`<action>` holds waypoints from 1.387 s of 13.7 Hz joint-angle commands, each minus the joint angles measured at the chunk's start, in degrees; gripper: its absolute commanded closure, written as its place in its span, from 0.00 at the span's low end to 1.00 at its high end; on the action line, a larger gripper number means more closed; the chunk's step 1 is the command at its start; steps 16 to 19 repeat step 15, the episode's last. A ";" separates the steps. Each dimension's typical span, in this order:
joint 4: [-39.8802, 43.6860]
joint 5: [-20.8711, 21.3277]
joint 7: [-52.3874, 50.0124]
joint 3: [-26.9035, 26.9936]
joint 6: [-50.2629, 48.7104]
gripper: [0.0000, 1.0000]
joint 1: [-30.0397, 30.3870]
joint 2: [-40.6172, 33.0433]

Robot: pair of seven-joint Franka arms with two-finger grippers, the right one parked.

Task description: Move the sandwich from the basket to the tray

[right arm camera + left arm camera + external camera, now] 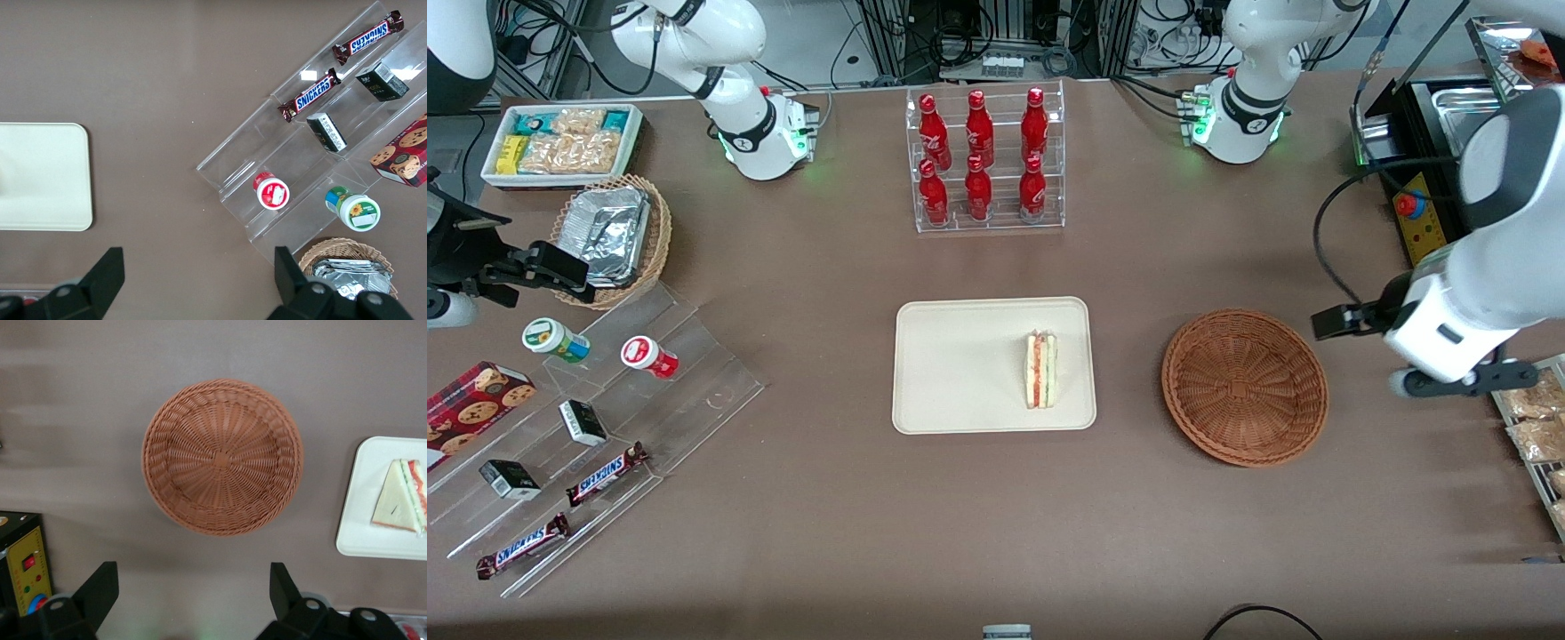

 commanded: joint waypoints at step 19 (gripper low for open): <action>-20.06 -4.68 6.56 19.19 -1.55 0.00 -14.53 -22.09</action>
